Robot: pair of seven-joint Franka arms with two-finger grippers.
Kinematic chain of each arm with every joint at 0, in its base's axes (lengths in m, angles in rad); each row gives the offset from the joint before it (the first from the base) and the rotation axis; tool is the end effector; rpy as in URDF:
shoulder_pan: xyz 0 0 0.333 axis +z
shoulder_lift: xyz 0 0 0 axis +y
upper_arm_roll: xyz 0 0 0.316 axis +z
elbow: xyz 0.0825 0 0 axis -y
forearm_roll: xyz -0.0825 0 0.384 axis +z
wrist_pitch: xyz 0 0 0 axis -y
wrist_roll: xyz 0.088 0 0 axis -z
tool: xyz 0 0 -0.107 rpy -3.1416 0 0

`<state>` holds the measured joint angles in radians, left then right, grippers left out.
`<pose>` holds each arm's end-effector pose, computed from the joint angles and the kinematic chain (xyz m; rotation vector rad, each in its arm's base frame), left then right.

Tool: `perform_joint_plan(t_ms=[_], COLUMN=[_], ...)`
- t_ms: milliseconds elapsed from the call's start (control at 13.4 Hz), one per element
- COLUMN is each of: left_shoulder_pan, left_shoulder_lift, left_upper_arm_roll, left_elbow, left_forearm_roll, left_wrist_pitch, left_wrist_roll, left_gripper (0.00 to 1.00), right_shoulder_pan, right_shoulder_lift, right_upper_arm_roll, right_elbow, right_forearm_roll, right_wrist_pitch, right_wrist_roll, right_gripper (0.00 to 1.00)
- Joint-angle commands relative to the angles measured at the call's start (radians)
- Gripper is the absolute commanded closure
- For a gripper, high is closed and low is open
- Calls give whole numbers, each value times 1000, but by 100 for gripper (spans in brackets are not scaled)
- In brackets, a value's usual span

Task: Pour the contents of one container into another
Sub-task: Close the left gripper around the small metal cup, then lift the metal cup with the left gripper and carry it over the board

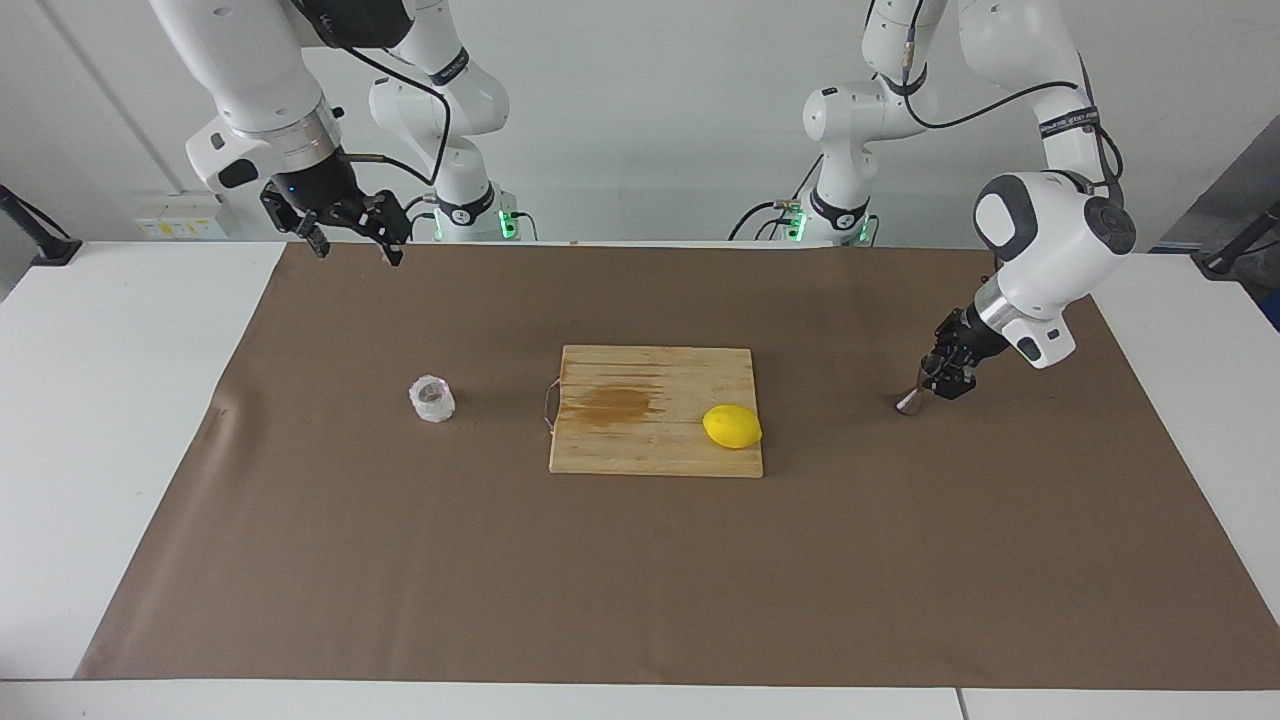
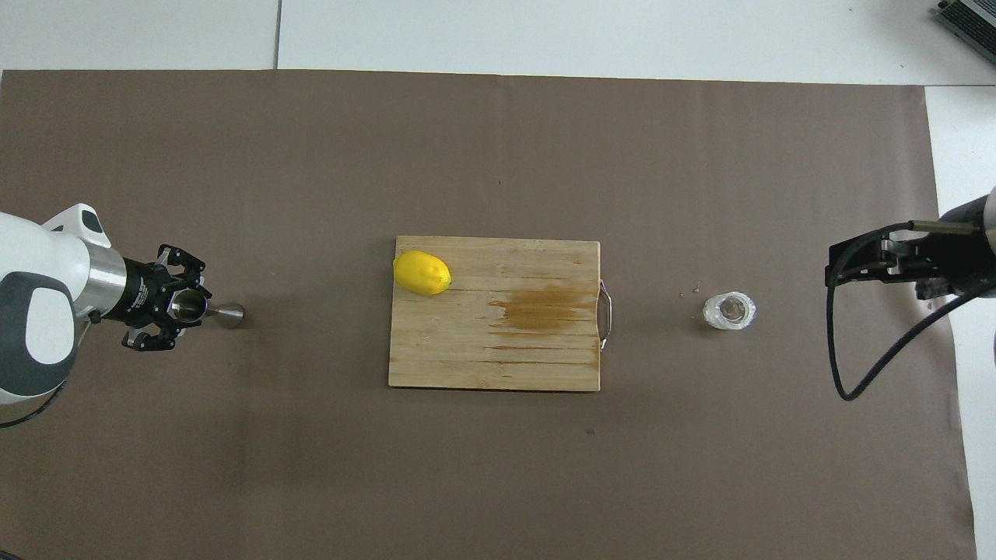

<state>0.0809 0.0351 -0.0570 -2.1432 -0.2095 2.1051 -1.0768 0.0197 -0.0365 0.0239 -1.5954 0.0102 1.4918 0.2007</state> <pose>0.5365 0.0031 0.3822 2.4766 1.7203 -0.2308 0.5340 0.0247 0.6262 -3.1291 0.2456 0.1064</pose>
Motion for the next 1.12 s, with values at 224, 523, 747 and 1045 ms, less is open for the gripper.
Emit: perform_joint_plan(t_ms=[224,523,747,1045], left_shoulder_pan=[-19,-81,-92,-148], left_shoulder_lift=[19,29,28,20], left_upper_arm_roll=[-6,-6,-9,-15], left_elbow=[135,195,235,276], left_forearm_roll=[-2,74,111,111], left_wrist_pitch=[-80,-118,-157,-230], left_wrist_roll=[9,9,12,11], left_gripper=[100,100,100,100], right_shoulder_pan=[-6,-6,-6,-6], right_shoulder_lift=[-13,-13,-14,-13], right_upper_arm_roll=[-5,-5,-5,-5], right_elbow=[-11,-11,-11,-11], right_forearm_roll=[24,24,24,24], right_wrist_pitch=[-4,-4,-4,-4], right_wrist_roll=[-29,-29,-29,-29], right_gripper=[0,0,0,0])
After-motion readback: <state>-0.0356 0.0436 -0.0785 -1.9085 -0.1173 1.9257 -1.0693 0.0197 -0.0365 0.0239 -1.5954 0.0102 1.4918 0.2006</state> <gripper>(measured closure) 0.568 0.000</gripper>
